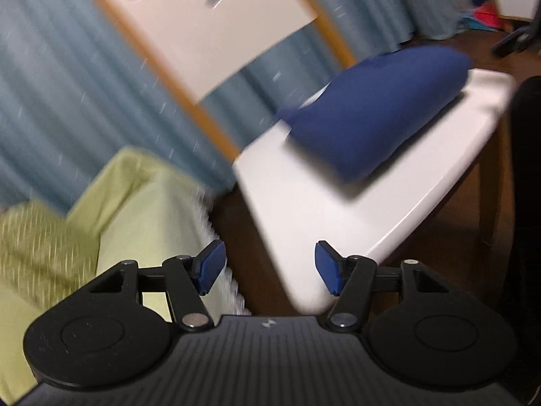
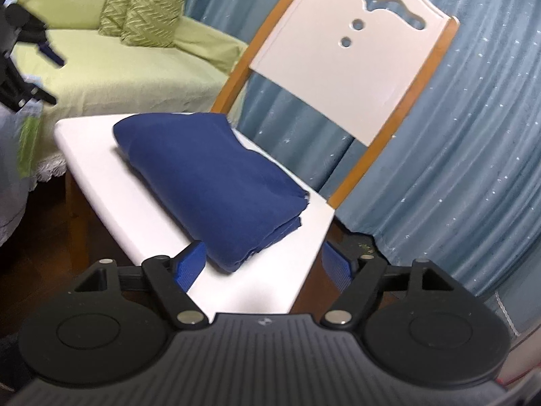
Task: Fold clothes
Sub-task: 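Grasp the navy cloth on the seat with both grippers and straighten it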
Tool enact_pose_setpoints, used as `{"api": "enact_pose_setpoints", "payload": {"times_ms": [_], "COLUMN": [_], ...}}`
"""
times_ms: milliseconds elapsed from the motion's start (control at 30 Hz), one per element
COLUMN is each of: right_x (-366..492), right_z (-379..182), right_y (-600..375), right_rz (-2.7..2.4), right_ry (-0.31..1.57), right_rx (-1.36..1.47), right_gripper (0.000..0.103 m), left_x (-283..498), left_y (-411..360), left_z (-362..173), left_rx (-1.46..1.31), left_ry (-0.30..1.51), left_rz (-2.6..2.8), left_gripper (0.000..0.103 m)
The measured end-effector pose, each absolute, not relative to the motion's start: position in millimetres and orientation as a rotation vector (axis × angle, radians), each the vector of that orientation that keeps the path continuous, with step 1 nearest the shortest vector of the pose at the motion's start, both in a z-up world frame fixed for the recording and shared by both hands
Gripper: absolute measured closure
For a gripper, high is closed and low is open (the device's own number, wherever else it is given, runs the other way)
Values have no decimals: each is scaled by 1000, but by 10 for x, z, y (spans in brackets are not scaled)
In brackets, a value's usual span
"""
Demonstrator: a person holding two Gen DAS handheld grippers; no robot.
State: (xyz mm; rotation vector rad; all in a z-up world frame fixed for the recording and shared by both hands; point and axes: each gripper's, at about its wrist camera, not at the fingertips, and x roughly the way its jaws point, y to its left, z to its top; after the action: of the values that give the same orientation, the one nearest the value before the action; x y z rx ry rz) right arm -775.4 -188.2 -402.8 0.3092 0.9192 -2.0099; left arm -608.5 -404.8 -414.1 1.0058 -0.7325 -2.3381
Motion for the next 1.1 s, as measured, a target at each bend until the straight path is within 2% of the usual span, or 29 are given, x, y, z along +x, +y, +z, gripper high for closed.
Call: {"api": "enact_pose_setpoints", "payload": {"times_ms": [133,200,267,367,467,500,533,600,767,1000,1100], "right_x": [-7652,-7686,-7721,-7764,-7804,-7817,-7845,-7895,-8083,-7917,-7906], "right_z": [-4154,-4225,-4287,-4382,-4475,-4506,-4522,-4532,-4547,-4513,-4536], "right_y": [-2030,-2151,-2261,-2412,-2519,-2555,-2571,-2580,-2557,-2499,-2488], "right_rz": [-1885,-1826,-1784,-1734,-1683,-1666,-1650,-1629,-1650,-1661,-1662], "right_ry": [1098,1183,1240,1306,1356,1373,1377,1377,1365,1282,1300], "right_rx": [231,201,181,150,143,140,138,136,153,164,154], "right_gripper": [36,43,44,44,48,55,60,64,64,63,56], "left_x": [-6418,-6609,-6762,-6928,-7019,-7036,-7047,-7060,-7077,-7098,-7077], "left_y": [-3792,-3702,-3686,-3766,-3873,-3893,-3900,-3889,-3787,-3866,-3805], "left_z": [-4250,-4375,-4525,-4653,-4721,-4733,-4734,-4716,-4754,-4720,-4683], "left_rx": [1063,1105,1136,1156,1196,1206,1211,1211,1204,1235,1239], "left_ry": [-1024,-1161,-1263,-1324,-1309,-1299,-1284,-1245,-1222,-1202,-1196], "left_rz": [-2367,-2376,-2357,-2311,-2319,-2323,-2329,-2346,-2343,-2301,-2298], "left_gripper": [41,42,42,45,55,57,58,58,58,57,54]}}
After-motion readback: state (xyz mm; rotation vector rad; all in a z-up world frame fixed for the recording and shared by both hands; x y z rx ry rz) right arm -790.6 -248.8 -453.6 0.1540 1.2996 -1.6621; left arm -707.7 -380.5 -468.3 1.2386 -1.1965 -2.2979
